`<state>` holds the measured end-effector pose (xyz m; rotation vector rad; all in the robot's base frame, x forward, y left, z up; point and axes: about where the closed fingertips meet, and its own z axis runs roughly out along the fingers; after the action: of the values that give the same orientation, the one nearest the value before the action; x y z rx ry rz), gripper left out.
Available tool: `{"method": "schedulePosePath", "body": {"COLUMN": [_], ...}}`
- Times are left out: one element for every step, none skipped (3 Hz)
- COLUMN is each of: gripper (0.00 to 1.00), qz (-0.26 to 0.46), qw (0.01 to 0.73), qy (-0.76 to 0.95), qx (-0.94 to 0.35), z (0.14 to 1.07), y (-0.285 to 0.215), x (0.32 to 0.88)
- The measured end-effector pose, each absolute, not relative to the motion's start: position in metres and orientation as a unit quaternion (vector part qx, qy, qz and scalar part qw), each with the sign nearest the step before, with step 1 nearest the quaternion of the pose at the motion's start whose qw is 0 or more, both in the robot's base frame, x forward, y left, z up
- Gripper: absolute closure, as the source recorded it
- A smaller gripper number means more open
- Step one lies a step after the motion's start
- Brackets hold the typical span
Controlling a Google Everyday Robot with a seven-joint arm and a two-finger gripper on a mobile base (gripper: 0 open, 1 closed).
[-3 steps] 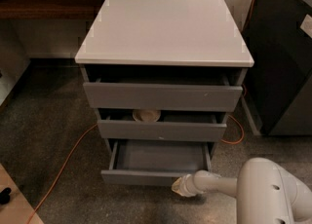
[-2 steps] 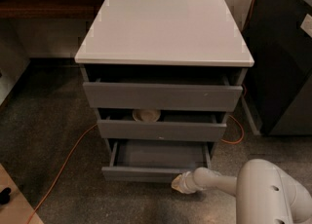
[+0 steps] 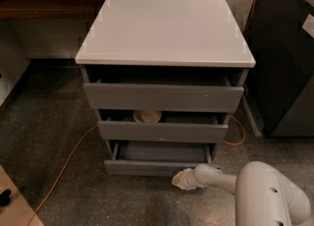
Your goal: Close bottom drawer
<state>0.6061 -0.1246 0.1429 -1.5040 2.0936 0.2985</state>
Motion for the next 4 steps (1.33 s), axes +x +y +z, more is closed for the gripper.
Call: {"method": "schedulePosePath", "body": {"gripper": [1.0,1.0,1.0,1.0], "qz": [0.107,0.099,0.091,0.083], "qw": [0.277,0.29,0.302,0.315], "qy": [0.775,0.773,0.773,0.772], "qx": [-0.558,-0.555,-0.551,-0.546], "z": [0.14,0.137,0.137,0.137], "y": [-0.122,-0.12,-0.119,-0.116], "x": [0.622,0.648,0.667,0.686]}}
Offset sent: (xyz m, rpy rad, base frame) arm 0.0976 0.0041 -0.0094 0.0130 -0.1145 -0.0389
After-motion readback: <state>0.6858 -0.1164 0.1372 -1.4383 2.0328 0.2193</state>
